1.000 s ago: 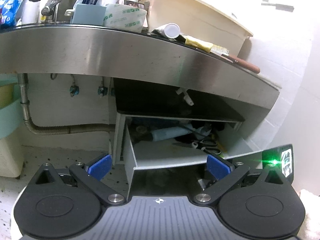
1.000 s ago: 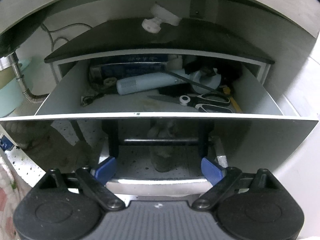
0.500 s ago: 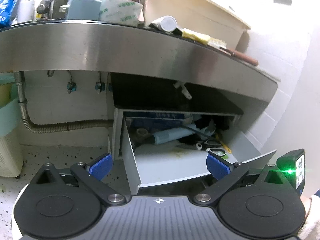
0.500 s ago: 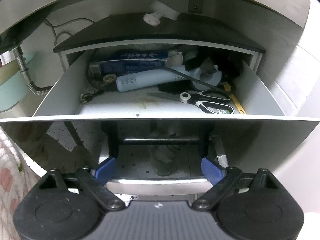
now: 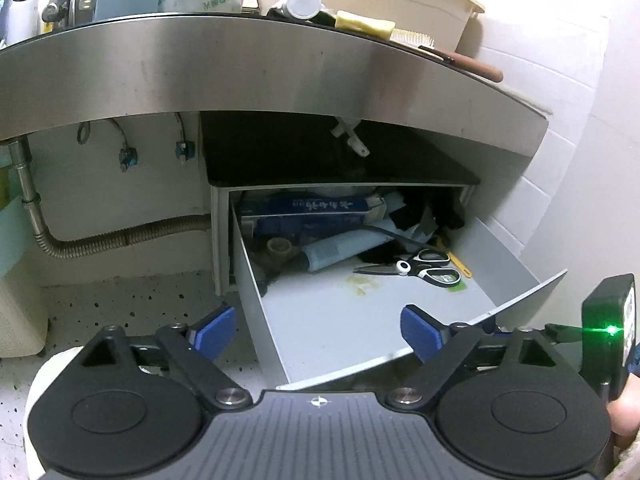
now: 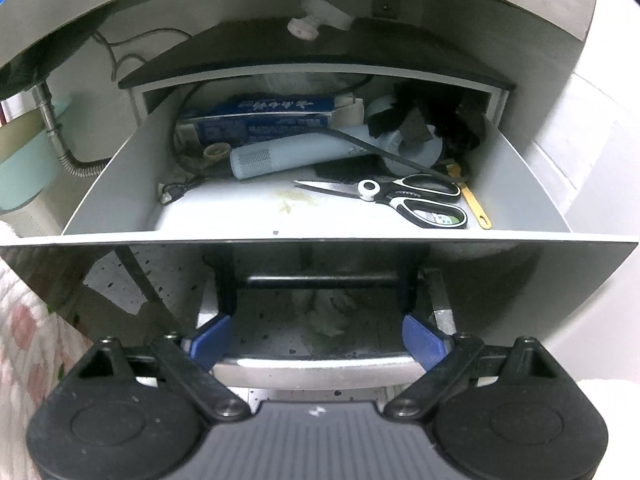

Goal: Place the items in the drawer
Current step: 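Pull the drawer handle outward with the right gripper to open it, then move the left tool to the countertop and grasp the light-blue cup holder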

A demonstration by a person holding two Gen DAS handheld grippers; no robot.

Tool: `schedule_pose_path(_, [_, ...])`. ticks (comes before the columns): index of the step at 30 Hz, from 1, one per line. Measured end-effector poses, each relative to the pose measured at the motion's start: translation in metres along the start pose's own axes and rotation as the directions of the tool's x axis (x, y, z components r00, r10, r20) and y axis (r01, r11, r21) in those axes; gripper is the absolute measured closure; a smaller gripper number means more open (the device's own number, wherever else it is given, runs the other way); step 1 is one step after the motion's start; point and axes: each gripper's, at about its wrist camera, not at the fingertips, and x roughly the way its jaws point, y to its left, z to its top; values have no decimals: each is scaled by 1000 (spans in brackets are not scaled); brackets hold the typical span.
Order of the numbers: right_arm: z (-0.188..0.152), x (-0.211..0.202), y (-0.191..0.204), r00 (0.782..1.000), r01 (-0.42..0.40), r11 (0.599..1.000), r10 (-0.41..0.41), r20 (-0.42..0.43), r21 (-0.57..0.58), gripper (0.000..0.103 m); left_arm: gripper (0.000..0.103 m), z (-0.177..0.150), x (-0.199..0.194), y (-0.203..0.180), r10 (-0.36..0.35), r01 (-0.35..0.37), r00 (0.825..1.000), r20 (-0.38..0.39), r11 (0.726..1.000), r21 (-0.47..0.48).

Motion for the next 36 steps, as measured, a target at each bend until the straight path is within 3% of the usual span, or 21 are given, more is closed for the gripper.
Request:
schedule_pose_path(4, [-2,-3,0,1000,4,1000,-4,-8,1,11,17,-2,-2,-1,9,-9,1000,23,1000,19])
schedule_pose_path(17, [12,6,4,1000,16,1000,-16,-19,3,11,16,-2,-2,4,-75,75,997,14,997,-25])
schedule_pose_path(20, [14,8,4,1000,15,1000,-15,-14,2,11,8,1,-3,7,-100,100,995,5,995,-18])
schedule_pose_path(24, [9,7,2,1000,11,1000,-11,-7,-2,11,5,11,-15,10,-104,103,992,74,995,19])
schedule_pose_path(25, [9,7,2,1000,10,1000,-10,-5,-3,11,0,14,-20,13,-111,108,988,108,994,32])
schedule_pose_path(29, [7,7,1,1000,9,1000,-9,3,-4,11,0,28,-38,23,-142,123,965,222,988,95])
schedule_pose_path(32, [5,6,0,1000,7,1000,-7,7,-3,11,0,44,-48,29,-96,61,964,249,987,146])
schedule_pose_path(34, [4,5,0,1000,7,1000,-7,11,-3,11,0,58,-55,39,-79,44,962,260,989,140])
schedule_pose_path(36, [3,4,0,1000,7,1000,-7,16,-4,11,0,71,-65,54,-81,54,948,308,994,94])
